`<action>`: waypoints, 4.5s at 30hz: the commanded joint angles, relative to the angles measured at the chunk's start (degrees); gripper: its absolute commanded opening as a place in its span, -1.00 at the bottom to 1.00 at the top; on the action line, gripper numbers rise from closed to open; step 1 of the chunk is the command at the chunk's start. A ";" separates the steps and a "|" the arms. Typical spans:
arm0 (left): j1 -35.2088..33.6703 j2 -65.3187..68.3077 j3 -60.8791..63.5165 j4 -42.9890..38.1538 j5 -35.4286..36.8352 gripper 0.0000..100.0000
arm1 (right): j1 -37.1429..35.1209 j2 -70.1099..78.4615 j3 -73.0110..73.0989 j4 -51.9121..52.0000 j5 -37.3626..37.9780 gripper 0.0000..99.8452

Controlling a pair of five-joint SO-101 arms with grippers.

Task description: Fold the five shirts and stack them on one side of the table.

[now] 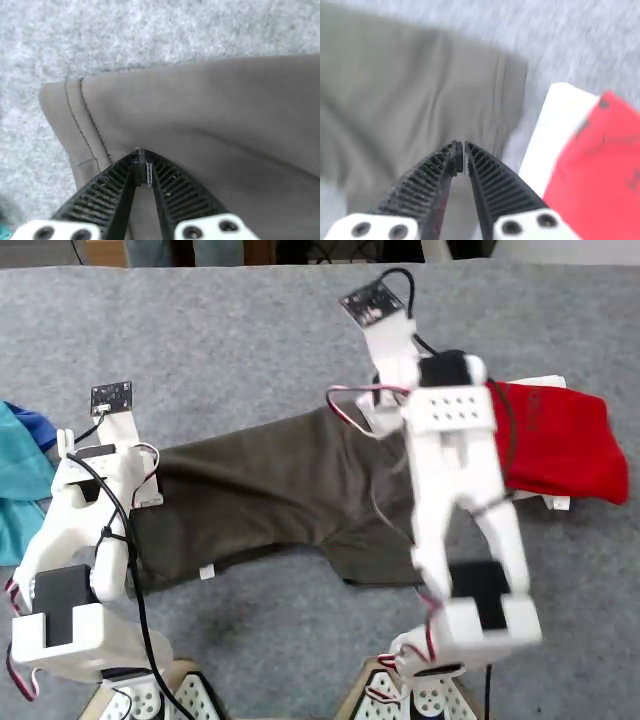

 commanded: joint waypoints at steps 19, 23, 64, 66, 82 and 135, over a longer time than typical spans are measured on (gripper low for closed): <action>-4.35 -0.70 -1.45 0.44 -8.44 -0.94 | 4.66 60.70 -76.79 15.38 -9.32 -0.97; -6.29 -1.76 -4.53 1.58 -8.44 -0.94 | 4.31 65.19 -90.42 24.35 -9.23 -0.97; -3.30 -15.12 13.67 25.85 -23.91 -0.94 | 7.82 57.19 -64.84 23.21 -8.09 -0.97; -3.30 -17.93 12.44 28.22 -24.35 -0.94 | 7.47 57.10 -69.93 26.81 -8.09 -0.97; -3.30 -16.09 -8.84 23.91 -11.08 -0.94 | 4.84 38.46 -63.60 28.75 -8.18 -0.97; -7.69 12.04 -16.04 8.26 -10.11 -0.94 | -0.44 -27.47 32.04 23.74 45.36 -0.67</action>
